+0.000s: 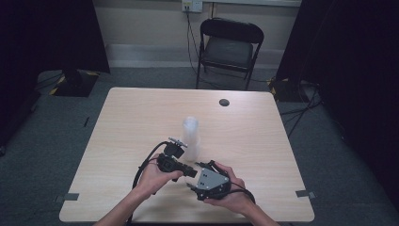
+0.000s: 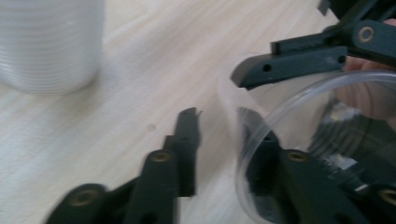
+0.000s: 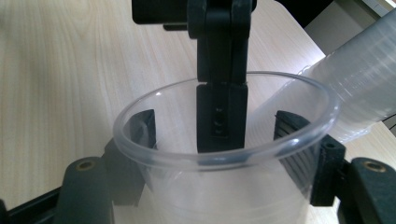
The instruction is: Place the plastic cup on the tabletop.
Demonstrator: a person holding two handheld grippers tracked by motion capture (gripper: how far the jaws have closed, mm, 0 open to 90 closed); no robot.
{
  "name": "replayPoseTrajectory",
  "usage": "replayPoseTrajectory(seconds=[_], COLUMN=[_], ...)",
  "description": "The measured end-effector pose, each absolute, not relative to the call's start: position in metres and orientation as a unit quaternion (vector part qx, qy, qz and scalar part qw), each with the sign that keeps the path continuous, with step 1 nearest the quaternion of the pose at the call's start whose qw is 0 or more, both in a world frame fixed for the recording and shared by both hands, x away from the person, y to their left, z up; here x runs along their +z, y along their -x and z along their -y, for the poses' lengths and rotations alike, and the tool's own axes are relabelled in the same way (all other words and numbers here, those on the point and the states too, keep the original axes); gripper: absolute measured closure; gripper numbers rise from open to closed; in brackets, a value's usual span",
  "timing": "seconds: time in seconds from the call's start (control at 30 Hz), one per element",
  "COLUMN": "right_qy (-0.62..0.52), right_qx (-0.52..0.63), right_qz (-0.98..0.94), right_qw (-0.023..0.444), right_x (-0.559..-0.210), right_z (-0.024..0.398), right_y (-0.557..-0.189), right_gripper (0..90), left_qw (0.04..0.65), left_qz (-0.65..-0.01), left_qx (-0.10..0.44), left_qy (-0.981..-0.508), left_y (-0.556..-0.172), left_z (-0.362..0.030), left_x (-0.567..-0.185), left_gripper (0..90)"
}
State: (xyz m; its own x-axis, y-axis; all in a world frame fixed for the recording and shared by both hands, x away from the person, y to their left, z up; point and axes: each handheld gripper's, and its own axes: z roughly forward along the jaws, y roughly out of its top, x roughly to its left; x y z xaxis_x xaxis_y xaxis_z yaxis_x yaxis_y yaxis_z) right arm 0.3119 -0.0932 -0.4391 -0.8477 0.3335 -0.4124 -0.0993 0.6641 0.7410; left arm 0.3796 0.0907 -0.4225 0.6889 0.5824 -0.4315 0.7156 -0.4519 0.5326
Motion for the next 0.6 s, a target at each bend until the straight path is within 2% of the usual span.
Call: replayPoseTrajectory(seconds=[0.37,0.6], right_qy=[-0.087,-0.109], right_qx=[0.408,0.414], right_qz=[-0.869,-0.868], right_qw=[0.265,0.251], right_x=[-0.440,-0.443], right_z=[0.100,0.105], right_y=[-0.314,-0.319], right_gripper=[30.5,30.5], left_qw=[0.376,0.396], left_qz=[-0.394,-0.397], left_qx=[-0.067,-0.050], left_qy=[-0.836,-0.827], left_y=[-0.374,-0.373], left_z=[-0.096,-0.104], left_x=[-0.420,-0.419], left_gripper=[52.2,37.8])
